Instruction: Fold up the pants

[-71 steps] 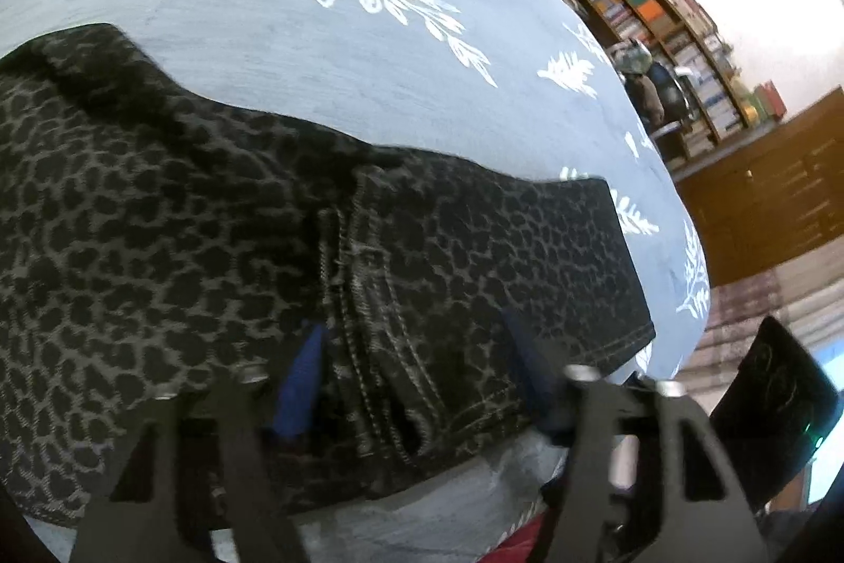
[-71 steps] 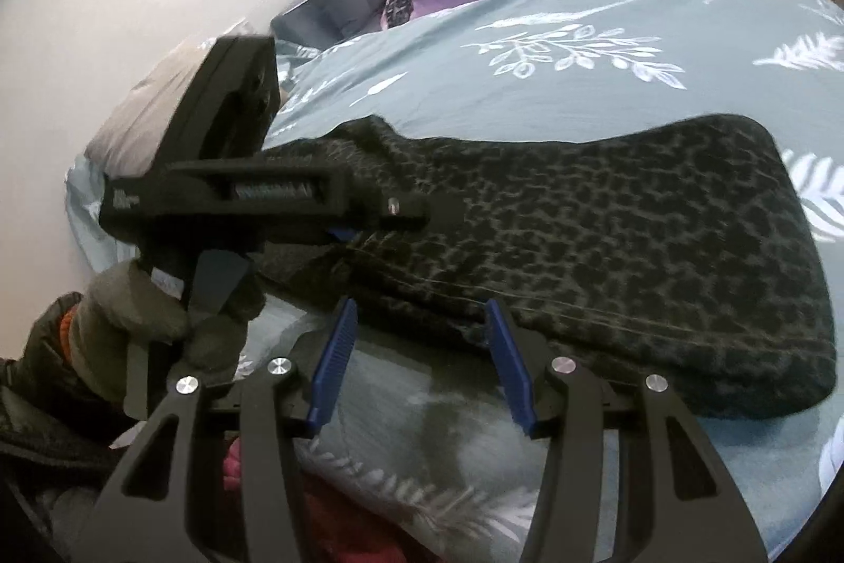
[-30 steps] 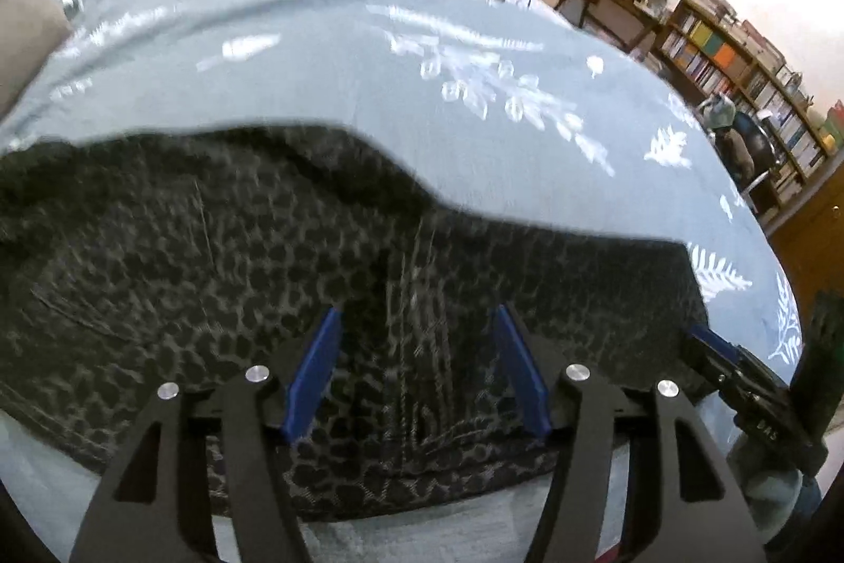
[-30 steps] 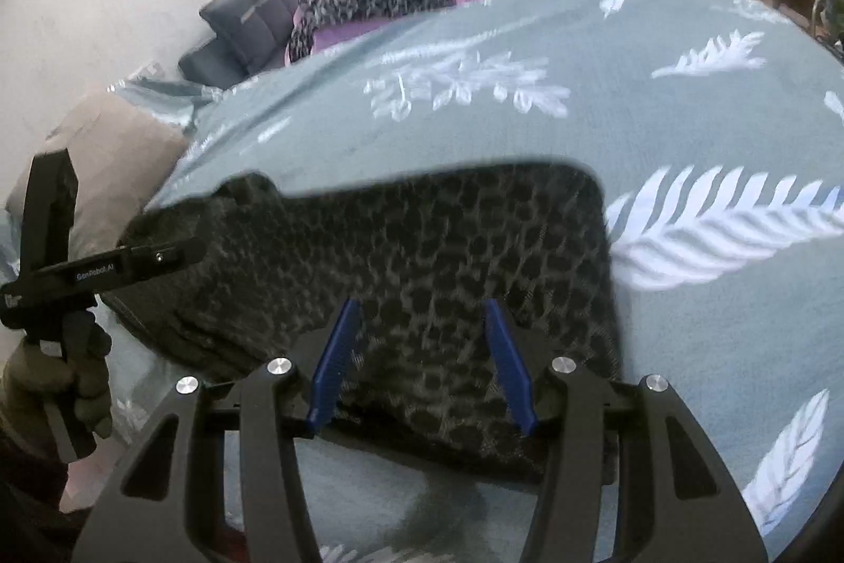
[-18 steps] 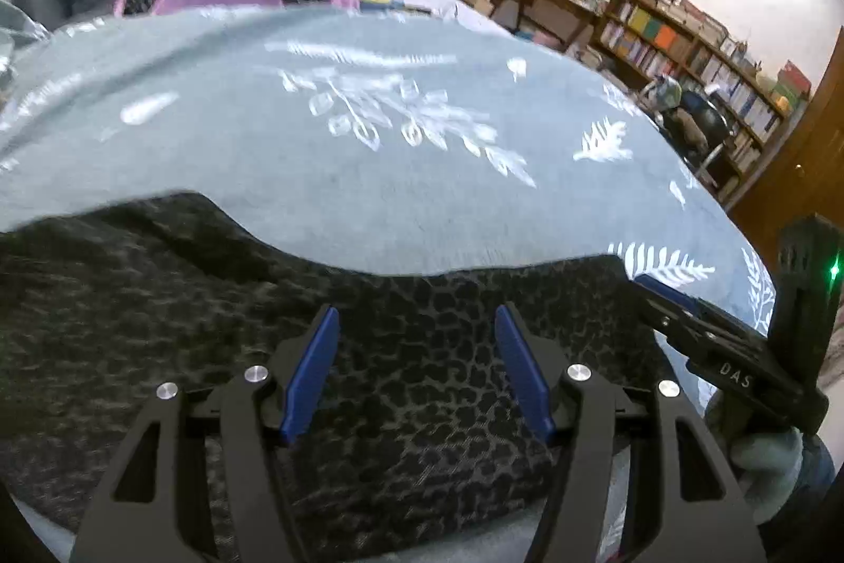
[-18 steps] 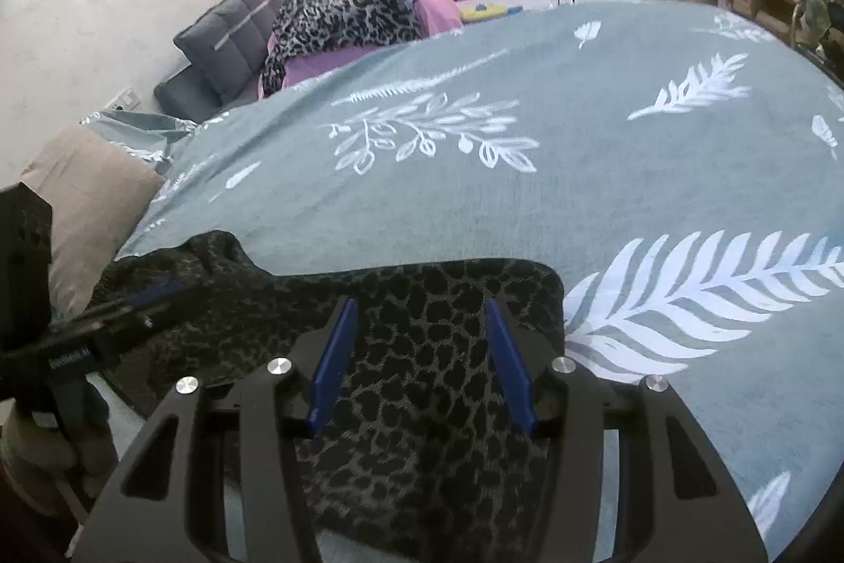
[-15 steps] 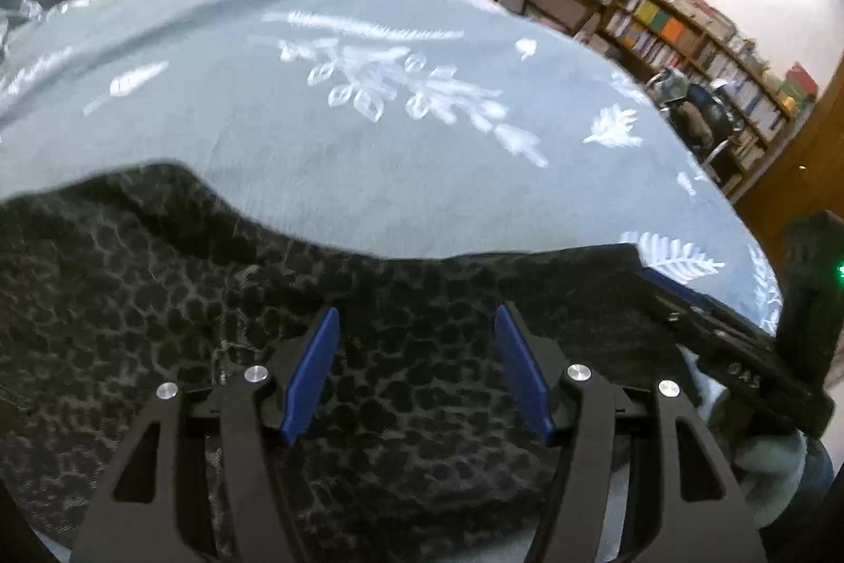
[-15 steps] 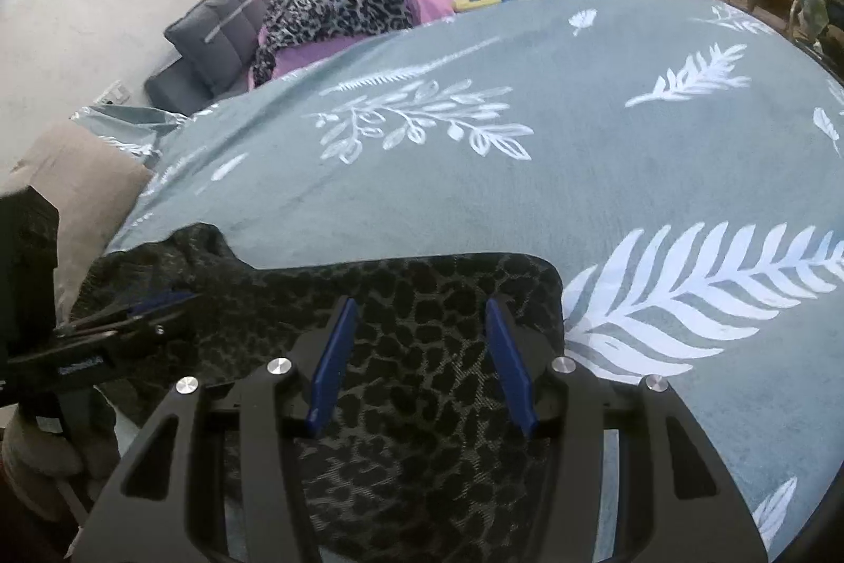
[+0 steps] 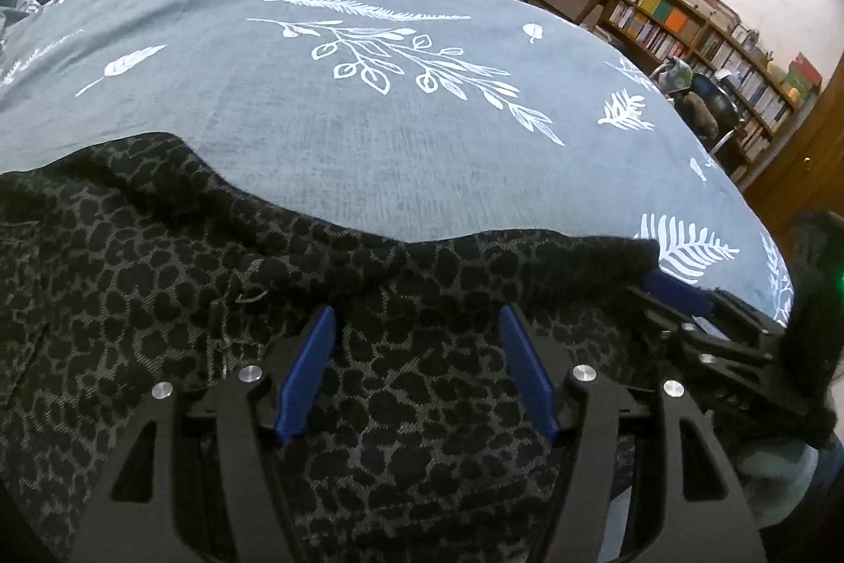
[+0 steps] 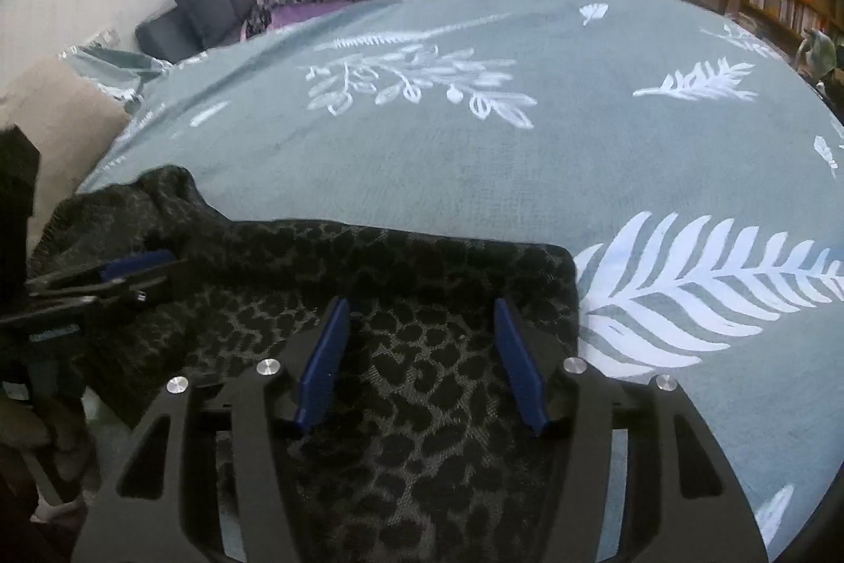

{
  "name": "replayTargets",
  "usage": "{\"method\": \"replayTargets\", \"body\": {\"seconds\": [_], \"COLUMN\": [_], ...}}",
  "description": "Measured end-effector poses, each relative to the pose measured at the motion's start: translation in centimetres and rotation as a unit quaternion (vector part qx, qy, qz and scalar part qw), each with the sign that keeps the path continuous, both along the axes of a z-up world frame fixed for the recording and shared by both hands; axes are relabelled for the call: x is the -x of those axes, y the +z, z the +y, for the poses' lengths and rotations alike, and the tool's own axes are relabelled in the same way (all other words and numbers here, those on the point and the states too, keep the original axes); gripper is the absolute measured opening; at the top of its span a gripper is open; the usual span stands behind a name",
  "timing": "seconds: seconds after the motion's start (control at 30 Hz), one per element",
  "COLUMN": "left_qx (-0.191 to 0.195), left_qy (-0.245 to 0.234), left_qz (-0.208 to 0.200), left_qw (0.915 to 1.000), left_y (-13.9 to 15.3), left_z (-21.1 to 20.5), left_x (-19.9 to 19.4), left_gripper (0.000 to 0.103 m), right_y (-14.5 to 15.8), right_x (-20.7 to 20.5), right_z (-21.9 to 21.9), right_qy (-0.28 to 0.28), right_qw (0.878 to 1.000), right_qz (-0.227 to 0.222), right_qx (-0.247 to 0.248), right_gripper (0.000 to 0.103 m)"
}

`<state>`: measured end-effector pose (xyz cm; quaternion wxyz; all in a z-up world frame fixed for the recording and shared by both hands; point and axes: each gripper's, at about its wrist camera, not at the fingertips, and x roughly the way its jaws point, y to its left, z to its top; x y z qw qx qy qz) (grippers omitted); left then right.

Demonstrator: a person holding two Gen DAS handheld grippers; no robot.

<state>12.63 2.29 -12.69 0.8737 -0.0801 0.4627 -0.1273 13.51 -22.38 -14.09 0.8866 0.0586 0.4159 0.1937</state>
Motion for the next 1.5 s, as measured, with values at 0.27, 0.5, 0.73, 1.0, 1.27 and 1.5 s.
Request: {"method": "replayTargets", "body": {"seconds": [0.27,0.5,0.73,1.0,1.27,1.5], "left_qx": [0.012,0.003,0.034,0.065,0.039,0.070], "left_qy": [0.028,0.027,0.088,0.221,0.343,0.408], "left_qz": [-0.006,0.004,-0.013,-0.023,-0.050,-0.048], "left_qw": [0.9995,0.9996,0.9954,0.9730,0.9370,0.9092], "left_y": [1.3,0.6,3.0,4.4,5.7,4.9], "left_z": [1.1,1.3,5.3,14.7,23.8,29.4], "left_x": [2.3,3.1,5.2,8.9,12.6,13.9], "left_gripper": [0.075,0.075,0.079,0.079,0.083,0.085], "right_y": [1.3,0.0,2.0,3.8,3.5,3.5], "right_x": [4.6,5.3,5.6,5.8,6.2,6.5], "right_z": [-2.1,-0.8,-1.0,1.8,4.2,5.1], "right_qy": [-0.004,0.002,-0.008,0.021,0.048,0.060], "right_qw": [1.000,0.999,0.999,0.999,0.998,0.997], "right_qz": [-0.018,-0.026,-0.034,-0.048,-0.039,-0.039], "right_qx": [-0.007,0.038,0.009,0.004,0.015,0.015], "right_gripper": [0.059,0.060,0.060,0.060,0.060,0.060]}}
